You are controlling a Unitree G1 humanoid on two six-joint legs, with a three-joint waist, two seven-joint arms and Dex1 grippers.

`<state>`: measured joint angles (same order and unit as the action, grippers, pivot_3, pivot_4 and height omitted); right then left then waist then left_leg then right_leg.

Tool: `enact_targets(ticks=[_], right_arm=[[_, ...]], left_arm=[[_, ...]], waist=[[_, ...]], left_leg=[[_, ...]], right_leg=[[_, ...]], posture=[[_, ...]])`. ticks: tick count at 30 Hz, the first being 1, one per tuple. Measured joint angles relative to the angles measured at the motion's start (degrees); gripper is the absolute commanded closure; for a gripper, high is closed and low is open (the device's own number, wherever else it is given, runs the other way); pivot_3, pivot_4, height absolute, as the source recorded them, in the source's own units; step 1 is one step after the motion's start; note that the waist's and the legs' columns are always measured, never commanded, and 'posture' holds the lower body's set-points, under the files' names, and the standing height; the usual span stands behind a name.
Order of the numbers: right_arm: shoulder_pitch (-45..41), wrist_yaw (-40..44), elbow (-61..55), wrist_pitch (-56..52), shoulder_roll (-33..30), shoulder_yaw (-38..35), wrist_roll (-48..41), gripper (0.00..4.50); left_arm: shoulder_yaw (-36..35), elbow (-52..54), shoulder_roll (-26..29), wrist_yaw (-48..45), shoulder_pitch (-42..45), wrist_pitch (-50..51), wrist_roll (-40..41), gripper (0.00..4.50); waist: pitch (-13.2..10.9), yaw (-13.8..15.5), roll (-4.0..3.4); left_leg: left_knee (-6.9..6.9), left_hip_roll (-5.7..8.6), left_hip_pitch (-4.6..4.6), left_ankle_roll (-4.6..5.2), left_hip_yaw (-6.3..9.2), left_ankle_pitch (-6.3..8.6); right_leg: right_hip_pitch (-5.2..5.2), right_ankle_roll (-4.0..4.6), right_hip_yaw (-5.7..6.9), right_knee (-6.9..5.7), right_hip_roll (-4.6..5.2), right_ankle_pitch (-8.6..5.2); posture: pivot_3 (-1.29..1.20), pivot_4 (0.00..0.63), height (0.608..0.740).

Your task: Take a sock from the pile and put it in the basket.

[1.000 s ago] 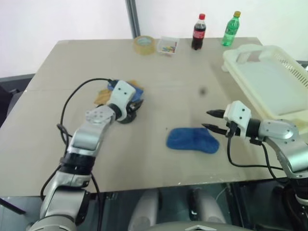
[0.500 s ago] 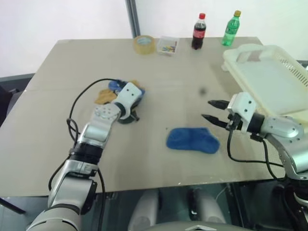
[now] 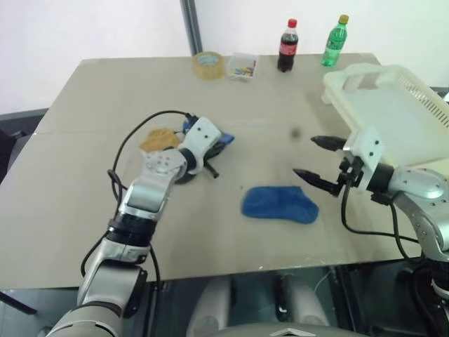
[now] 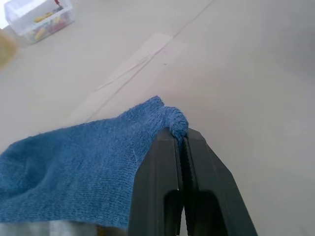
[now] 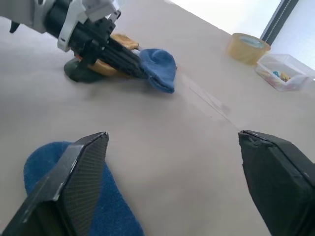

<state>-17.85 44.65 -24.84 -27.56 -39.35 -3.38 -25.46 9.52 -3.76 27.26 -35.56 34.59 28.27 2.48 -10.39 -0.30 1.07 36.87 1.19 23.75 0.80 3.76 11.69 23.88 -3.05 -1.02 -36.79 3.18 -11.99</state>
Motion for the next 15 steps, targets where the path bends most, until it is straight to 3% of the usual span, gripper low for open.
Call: enact_targets(ticks=[3, 10, 14, 15], right_arm=[[1.3, -0.2, -2.2, -1.2, -1.2, -2.6, -1.6, 0.09], [3.8, -3.2, -3.9, -3.7, -2.3, -5.2, -1.8, 0.09], [3.8, -5.4, -3.9, -6.7, -2.1, -5.8, -2.4, 0.00], [3.8, -5.7, -3.9, -7.2, -2.0, -5.8, -2.4, 0.00]], left_arm=[[1.7, 0.1, -3.9, -0.6, -0.1, 1.7, 0.5, 4.50], [2.2, -0.5, -20.3, 1.4, 4.6, 12.0, 6.4, 4.50], [0.9, -0.5, -24.5, 2.1, 7.2, 16.2, 10.7, 3.31], [0.7, -0.5, -24.3, 2.2, 7.1, 16.4, 10.7, 2.80]], waist=[[0.0, 0.4, 0.01], [0.0, 0.9, 0.02], [0.0, 0.5, 0.01], [0.0, 0.2, 0.01]], left_leg=[[0.03, 0.02, 0.01, 0.00, 0.03, 0.00], [0.16, 0.08, 0.02, 0.02, 0.00, 0.01], [0.15, 0.05, -0.01, 0.02, -0.01, 0.01], [0.15, 0.04, -0.02, 0.02, -0.01, 0.01]], right_leg=[[-0.04, 0.00, 0.02, 0.01, 0.02, 0.00], [-0.06, -0.04, 0.02, -0.01, -0.02, 0.00], [-0.06, -0.04, 0.01, -0.03, -0.06, -0.01], [-0.06, -0.04, 0.00, -0.04, -0.07, -0.01]], posture=[[0.00, 0.150, 0.740], [0.00, 0.150, 0.740], [0.00, 0.150, 0.740], [0.00, 0.150, 0.740]])
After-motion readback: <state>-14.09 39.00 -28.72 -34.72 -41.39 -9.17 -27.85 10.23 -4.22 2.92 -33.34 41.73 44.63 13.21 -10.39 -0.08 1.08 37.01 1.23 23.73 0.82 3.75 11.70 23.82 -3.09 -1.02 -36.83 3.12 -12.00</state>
